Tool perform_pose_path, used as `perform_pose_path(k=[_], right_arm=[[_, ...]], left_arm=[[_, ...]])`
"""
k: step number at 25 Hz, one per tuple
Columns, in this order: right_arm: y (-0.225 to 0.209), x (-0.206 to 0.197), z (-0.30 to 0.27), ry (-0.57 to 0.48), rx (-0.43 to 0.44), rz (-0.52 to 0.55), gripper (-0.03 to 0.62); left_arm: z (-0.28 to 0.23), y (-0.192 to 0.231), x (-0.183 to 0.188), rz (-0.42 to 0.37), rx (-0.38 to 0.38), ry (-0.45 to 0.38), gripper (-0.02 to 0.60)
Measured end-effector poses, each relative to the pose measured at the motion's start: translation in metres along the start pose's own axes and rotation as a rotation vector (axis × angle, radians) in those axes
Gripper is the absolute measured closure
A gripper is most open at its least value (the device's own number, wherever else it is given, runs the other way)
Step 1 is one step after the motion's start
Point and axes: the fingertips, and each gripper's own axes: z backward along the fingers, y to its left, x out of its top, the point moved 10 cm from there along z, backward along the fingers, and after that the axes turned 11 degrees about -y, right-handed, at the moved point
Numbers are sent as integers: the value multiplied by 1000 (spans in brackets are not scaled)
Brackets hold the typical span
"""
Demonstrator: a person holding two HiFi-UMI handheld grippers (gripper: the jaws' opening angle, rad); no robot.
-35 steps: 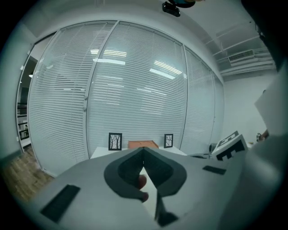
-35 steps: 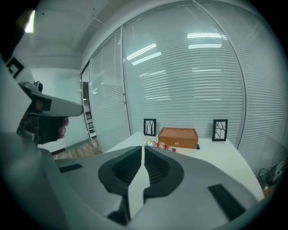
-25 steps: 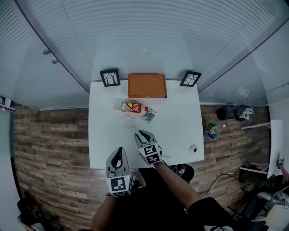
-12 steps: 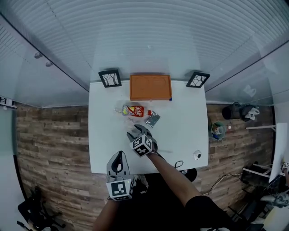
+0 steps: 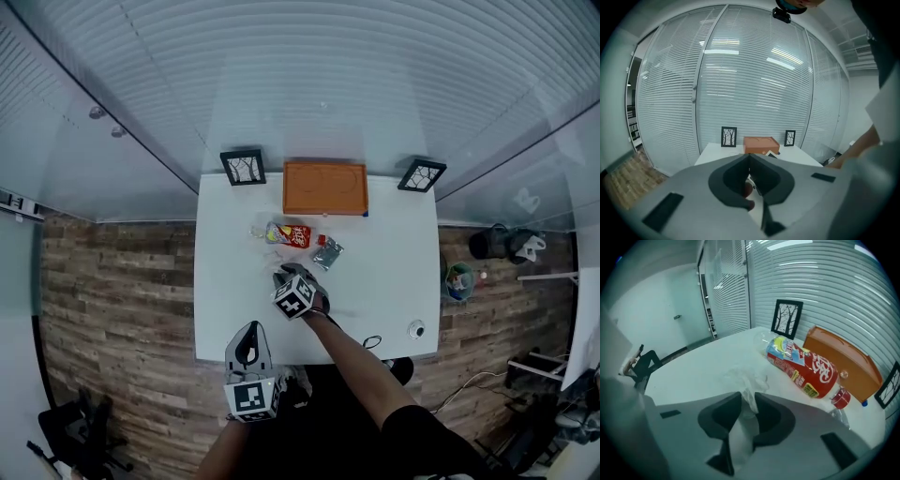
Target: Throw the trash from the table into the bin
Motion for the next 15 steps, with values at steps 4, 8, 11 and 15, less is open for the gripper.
perform_pose_path(k=[4,8,11,15], right_arm=[[14,-1,3,6,-18,40,548],[20,-2,28,-66,-50,9,568],[30,-2,61,-164,-80,-6,571],[56,6,129,-390,-124,-71,572]], left_arm=[[11,3,3,5,8,-16,583],[25,9,1,8,16,-29,584],[37,14,-4,21,32,-44,583],[56,17,-4,24,44,-84,584]])
